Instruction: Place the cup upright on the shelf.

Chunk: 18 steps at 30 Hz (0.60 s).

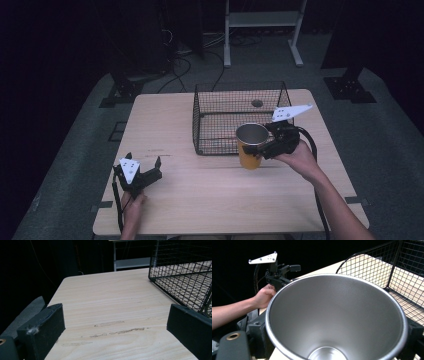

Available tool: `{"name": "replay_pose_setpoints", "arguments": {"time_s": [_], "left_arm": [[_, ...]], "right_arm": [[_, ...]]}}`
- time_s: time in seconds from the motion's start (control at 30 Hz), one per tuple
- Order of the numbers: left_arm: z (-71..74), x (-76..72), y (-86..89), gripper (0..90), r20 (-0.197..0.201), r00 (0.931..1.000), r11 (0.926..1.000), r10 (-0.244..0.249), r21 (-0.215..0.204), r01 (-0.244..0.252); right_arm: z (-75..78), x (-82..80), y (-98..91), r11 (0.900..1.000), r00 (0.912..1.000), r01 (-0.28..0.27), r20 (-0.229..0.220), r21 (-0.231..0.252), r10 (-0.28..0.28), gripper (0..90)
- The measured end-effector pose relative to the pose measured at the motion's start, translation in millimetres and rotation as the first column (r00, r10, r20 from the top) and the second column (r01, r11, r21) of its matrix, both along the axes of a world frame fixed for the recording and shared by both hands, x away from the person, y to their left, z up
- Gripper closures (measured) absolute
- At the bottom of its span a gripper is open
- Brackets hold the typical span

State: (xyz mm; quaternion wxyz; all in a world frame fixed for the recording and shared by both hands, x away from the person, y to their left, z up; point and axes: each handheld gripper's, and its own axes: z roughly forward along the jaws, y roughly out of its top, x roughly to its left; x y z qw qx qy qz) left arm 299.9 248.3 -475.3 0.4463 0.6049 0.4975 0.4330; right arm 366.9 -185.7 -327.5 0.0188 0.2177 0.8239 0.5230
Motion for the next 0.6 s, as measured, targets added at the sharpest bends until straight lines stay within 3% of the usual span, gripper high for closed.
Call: {"name": "replay_pose_setpoints", "arguments": {"time_s": [0.23, 0.6], "left_arm": [[0.1, 0.0, 0.2, 0.8, -0.001, 1.0000, 1.0000, 0.003, 0.001, -0.003], [0.0, 0.2, 0.2, 0.8, 0.001, 1.0000, 1.0000, 0.001, 0.001, -0.001]], "right_arm": [[15.1, 15.9, -2.2, 0.9998, 1.0000, -0.007, 0.003, -0.021, 0.007, 12.4], [20.7, 42.0, -2.6, 0.9994, 0.9998, -0.008, -0.021, -0.034, 0.007, 12.4]]}}
